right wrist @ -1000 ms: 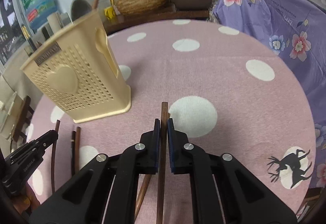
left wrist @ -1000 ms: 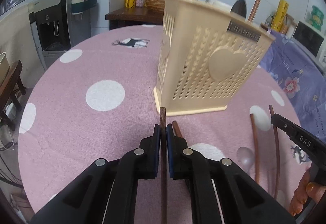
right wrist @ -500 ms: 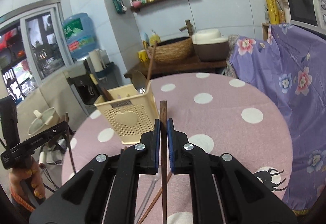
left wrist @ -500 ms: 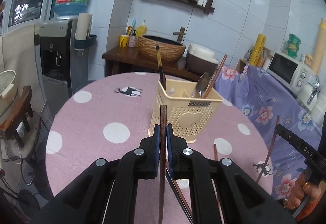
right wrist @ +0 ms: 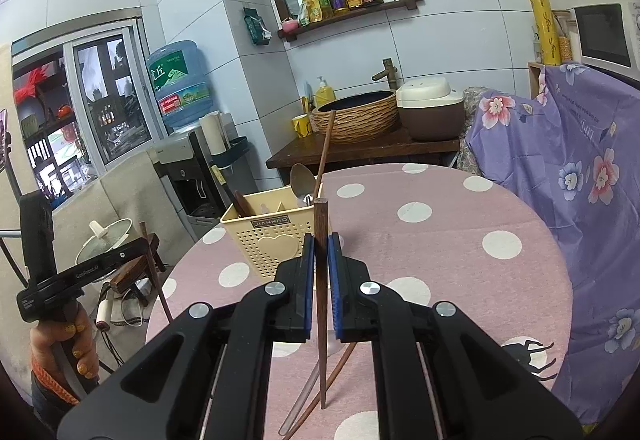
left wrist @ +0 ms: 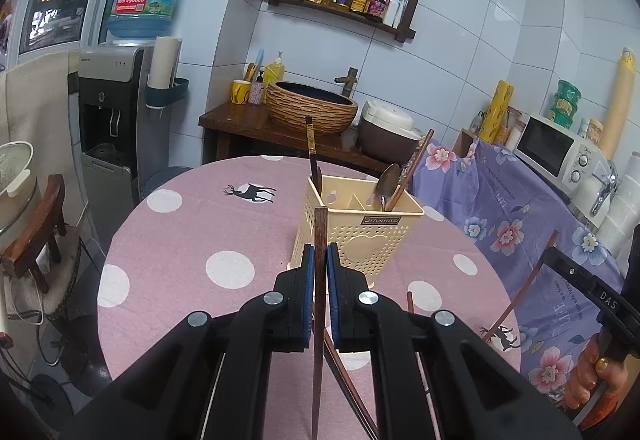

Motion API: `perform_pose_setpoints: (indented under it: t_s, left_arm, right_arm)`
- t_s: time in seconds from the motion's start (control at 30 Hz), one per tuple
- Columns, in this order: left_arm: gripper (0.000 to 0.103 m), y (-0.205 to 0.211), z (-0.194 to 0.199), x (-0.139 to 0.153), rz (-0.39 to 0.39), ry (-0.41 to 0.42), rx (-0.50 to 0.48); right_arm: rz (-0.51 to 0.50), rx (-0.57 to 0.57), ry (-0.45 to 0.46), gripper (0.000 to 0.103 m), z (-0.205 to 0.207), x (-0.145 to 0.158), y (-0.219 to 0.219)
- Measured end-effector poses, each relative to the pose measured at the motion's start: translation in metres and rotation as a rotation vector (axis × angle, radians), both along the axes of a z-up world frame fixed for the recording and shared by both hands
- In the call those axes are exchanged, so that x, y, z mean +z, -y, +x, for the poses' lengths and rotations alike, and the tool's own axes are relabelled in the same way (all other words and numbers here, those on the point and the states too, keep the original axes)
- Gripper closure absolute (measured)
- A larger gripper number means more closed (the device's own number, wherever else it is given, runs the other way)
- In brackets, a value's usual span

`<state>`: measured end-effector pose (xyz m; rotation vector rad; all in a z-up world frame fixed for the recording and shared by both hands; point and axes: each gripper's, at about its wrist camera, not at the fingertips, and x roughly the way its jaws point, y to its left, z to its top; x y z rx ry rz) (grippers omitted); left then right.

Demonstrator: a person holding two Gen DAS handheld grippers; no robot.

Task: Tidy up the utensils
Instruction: 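Lift both tools' chopsticks and lower them into the beige basket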

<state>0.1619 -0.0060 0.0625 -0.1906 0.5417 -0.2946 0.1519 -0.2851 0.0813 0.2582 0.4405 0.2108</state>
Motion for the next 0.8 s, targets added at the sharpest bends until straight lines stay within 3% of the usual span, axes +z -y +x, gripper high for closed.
perform_pose_setpoints:
  t_s: [0.43, 0.8]
  left_arm:
    - [0.095, 0.002, 0.002, 0.022, 0.005, 0.039, -0.038]
    - [0.096, 0.024, 0.022, 0.100, 0.024, 0.181, -0.084]
  right_arm:
    - [-0.017, 0.043, 0.037, 0.095, 0.012, 0.024, -0.009]
    - [-0.046, 0.061, 0.126, 0.095, 0.061, 0.107, -0.018]
